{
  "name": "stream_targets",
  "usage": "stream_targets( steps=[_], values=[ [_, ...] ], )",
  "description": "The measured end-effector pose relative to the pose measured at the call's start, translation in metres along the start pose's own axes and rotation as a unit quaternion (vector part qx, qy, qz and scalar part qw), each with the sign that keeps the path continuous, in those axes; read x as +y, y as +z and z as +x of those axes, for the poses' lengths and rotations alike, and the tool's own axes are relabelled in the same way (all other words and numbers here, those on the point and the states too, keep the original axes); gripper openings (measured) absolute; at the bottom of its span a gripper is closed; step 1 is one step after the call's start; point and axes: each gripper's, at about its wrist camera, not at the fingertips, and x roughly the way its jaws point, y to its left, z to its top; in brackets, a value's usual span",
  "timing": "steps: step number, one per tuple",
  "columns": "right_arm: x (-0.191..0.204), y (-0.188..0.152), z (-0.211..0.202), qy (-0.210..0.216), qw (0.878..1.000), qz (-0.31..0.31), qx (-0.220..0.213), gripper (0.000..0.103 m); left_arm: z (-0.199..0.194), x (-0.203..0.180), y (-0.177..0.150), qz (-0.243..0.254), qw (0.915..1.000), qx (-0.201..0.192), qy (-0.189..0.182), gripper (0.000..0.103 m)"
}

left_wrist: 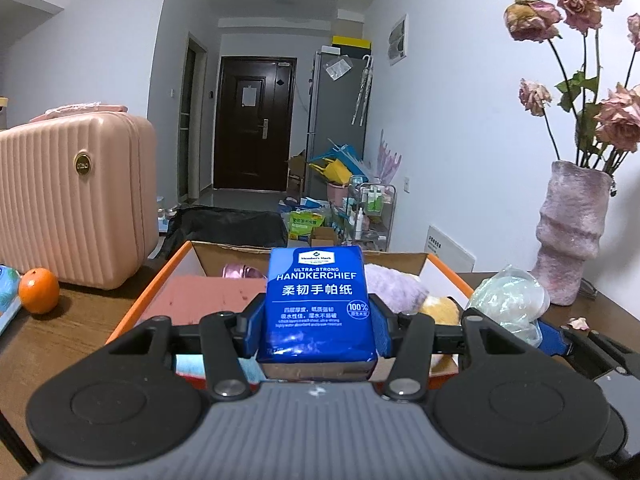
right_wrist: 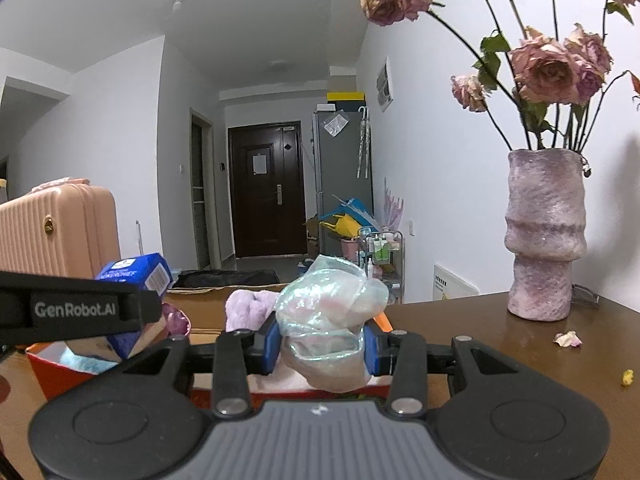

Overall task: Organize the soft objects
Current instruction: 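Carry the tissue pack and plastic bag with both tools over the box, then open both tools over the box to drop the tissue pack and bag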

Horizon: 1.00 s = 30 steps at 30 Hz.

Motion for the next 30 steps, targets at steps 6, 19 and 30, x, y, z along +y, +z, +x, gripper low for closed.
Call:
stream_targets(
  steps=[6,19,30],
  values=[
    [-0.001,0.002,0.021,0.004,1.000,-0.007,0.006,0.040,0.018,0.001,0.004,0.006,1.0000,-0.003,0.005,0.052],
    [0.003,0.007,0.061,0.022,0.999,-0.019,0.018,0.039,0.055,0.003,0.012,0.014,0.9998,-0.003,0.013,0.052],
    [0.006,0.011,0.080,0.046,0.998,-0.033,0.023,0.040,0.076,0.012,0.015,0.014,0.9997,0.000,0.021,0.053]
  ],
)
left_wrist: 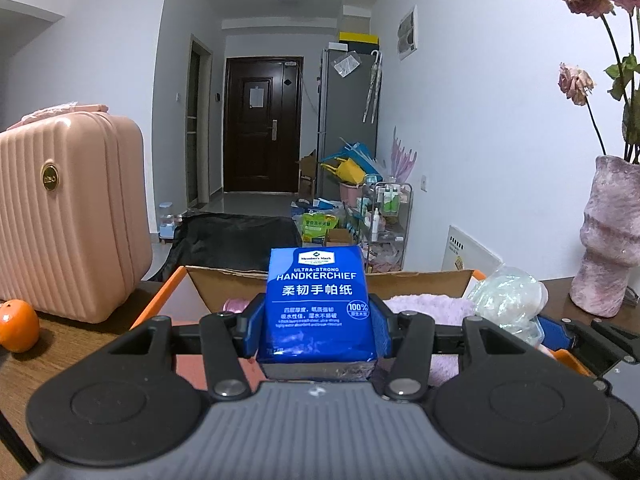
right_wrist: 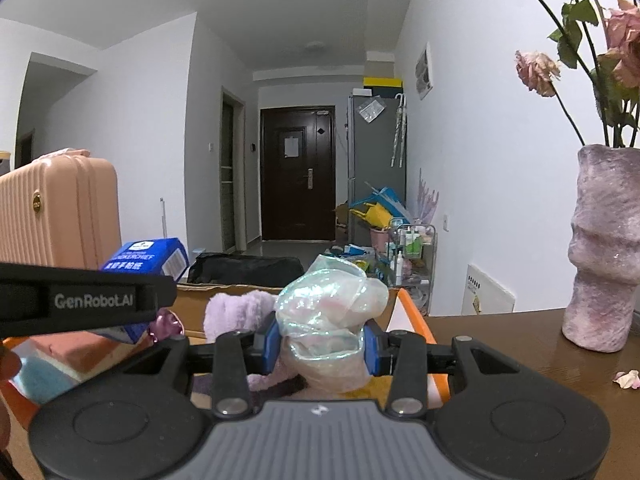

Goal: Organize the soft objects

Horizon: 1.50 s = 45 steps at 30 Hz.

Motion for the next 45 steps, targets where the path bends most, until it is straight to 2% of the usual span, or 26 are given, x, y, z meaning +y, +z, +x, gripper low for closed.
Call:
stream_targets(
  steps=[2,3,5,6,7,8,9,10,11,12,17,21,33,45],
  values=[
    [0.000,0.000,-0.001,0.001,1.000,0.002,-0.001,0.045,0.001,0.001,-0.001,0.001,1.0000,0.004,0.000,0.054],
    [-0.001,0.000,-0.001,0.000,1.000,0.002,-0.002,0.048,0.000,0.001,-0.001,0.000,1.0000,0.005,0.001,0.057],
    [-0.001,0.000,-0.003,0.001,1.000,0.001,-0.004,0.048,-0.003,0.002,0.000,-0.003,1.0000,0.000,-0.005,0.069],
    [-0.001,0.000,-0.003,0.002,1.000,0.000,-0.004,0.050,-0.005,0.003,0.001,-0.006,1.0000,-0.003,-0.006,0.082],
    [-0.001,0.000,-0.004,0.002,1.000,0.001,-0.004,0.056,-0.007,0.004,0.001,-0.008,0.9999,-0.007,-0.004,0.088],
    [-0.002,0.001,-0.003,0.002,1.000,0.002,-0.005,0.060,-0.010,0.005,0.001,-0.010,0.9999,-0.013,0.004,0.089],
    [-0.002,0.001,-0.005,-0.001,1.000,0.003,-0.008,0.071,-0.012,0.006,0.002,-0.009,0.9997,-0.020,0.012,0.092],
    [-0.003,0.001,-0.006,-0.003,1.000,0.005,-0.013,0.083,-0.014,0.007,0.003,-0.008,0.9995,-0.025,0.015,0.099],
    [-0.004,0.002,-0.008,-0.005,1.000,0.009,-0.019,0.089,-0.015,0.009,0.003,-0.009,0.9995,-0.028,0.015,0.103],
    [-0.006,0.002,-0.010,-0.005,1.000,0.013,-0.024,0.094,-0.017,0.011,0.003,-0.012,0.9994,-0.029,0.016,0.103],
    [-0.007,0.002,-0.012,-0.007,0.999,0.020,-0.026,0.096,-0.020,0.020,0.003,-0.021,0.9988,-0.033,0.031,0.103],
    [-0.007,0.003,-0.013,-0.010,0.999,0.022,-0.028,0.103,-0.021,0.026,0.002,-0.023,0.9986,-0.029,0.038,0.103],
    [-0.010,-0.001,-0.039,-0.026,0.999,0.025,-0.024,0.103,-0.041,0.036,0.001,-0.022,0.9987,-0.027,0.038,0.103],
    [-0.004,-0.008,-0.104,-0.031,0.999,0.029,-0.012,0.103,-0.097,0.045,-0.013,-0.012,0.9994,-0.019,0.028,0.103]
  ],
)
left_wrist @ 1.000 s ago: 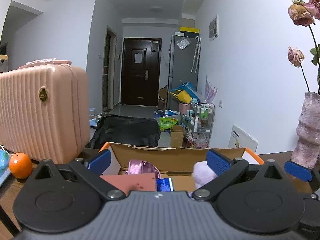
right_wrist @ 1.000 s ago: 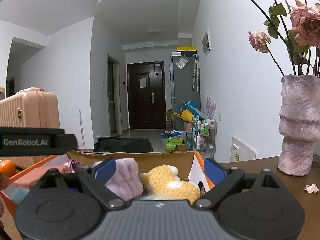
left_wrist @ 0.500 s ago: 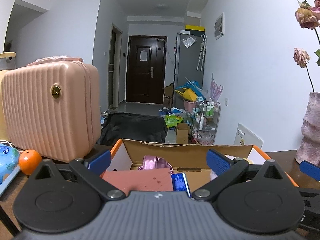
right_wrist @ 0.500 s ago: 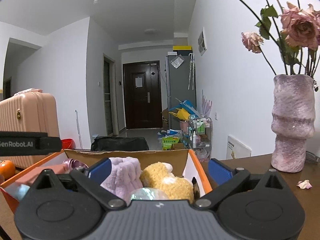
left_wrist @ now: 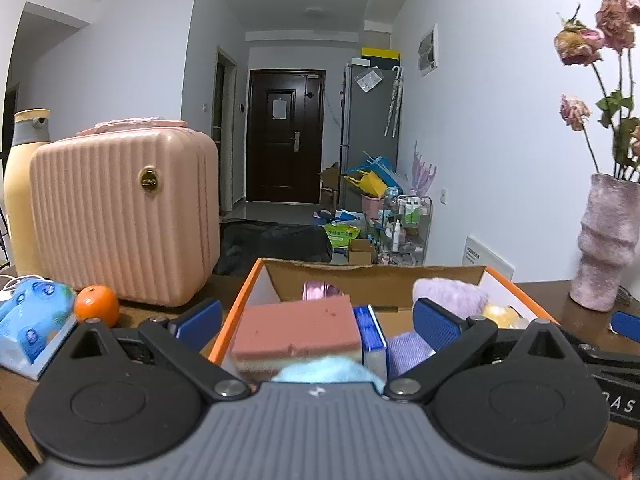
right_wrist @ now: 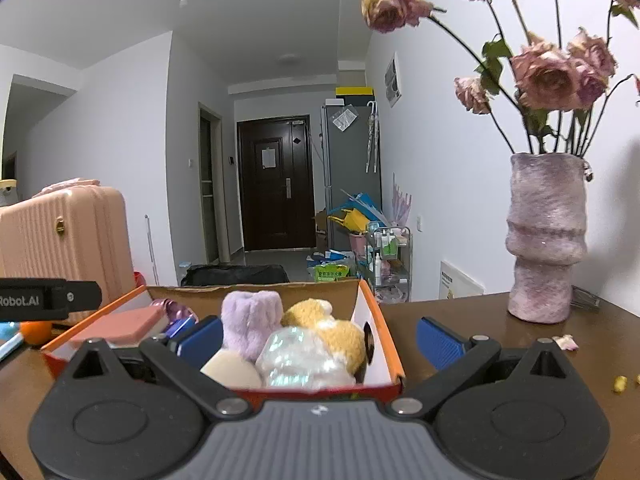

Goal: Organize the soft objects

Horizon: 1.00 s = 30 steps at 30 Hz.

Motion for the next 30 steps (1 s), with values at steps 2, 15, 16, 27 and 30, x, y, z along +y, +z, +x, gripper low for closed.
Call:
stream_targets(
  steps=[2,15,16,27,30],
  values=[
    [0.001,-0.002,-0.014,-0.001,1.000,0.000,0.001,0.103,-0.011,0.004,-0.003,0.000,1.0000,0.001,-0.004,0.103],
    [0.015,-0.022,-0.118,-0.002,1.000,0.005,0.010,0.103,-0.100,0.029,-0.031,0.018,0.9995,0.007,-0.027,0.103],
    [0.017,-0.024,-0.125,0.000,1.000,0.006,0.013,0.103,-0.108,0.030,-0.033,0.020,0.9993,0.008,-0.030,0.103],
    [0.036,-0.051,-0.238,0.014,0.999,0.002,0.028,0.103,-0.211,0.041,-0.065,0.032,0.9976,0.011,-0.061,0.103],
    [0.036,-0.059,-0.263,0.011,0.999,-0.003,0.035,0.103,-0.237,0.044,-0.076,0.034,0.9967,0.016,-0.072,0.103]
  ],
)
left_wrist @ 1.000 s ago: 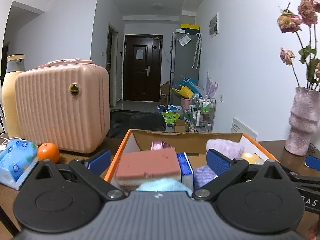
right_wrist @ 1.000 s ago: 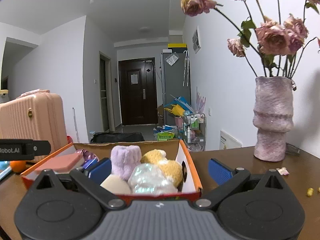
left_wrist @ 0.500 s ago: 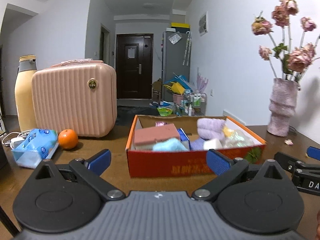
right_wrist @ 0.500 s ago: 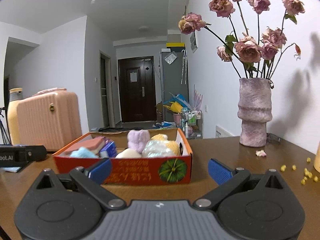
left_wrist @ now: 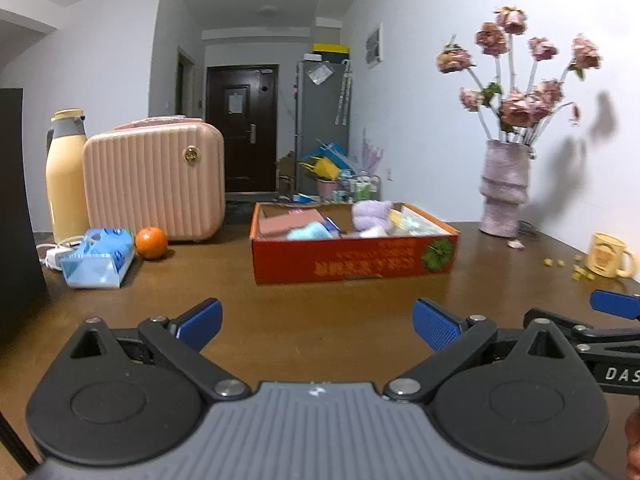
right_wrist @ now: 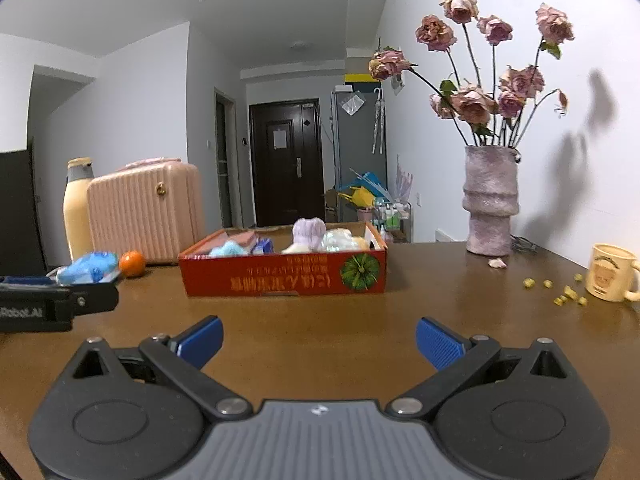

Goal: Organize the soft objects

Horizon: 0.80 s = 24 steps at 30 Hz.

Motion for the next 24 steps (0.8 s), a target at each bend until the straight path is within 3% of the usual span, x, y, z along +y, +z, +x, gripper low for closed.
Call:
stream_targets(
  steps=[9,24],
  values=[
    [-0.003,-0.011,-0.058,-0.012,1.000,0.001,-0.007,0.103,-0.054,-0.004,-0.029,-0.001,0.9998,0.008,-0.015,0.103],
    [0.002,-0.013,-0.075,-0.009,1.000,-0.008,-0.013,0.103,-0.072,-0.008,-0.031,-0.001,0.9998,0.002,-0.017,0.103]
  ],
)
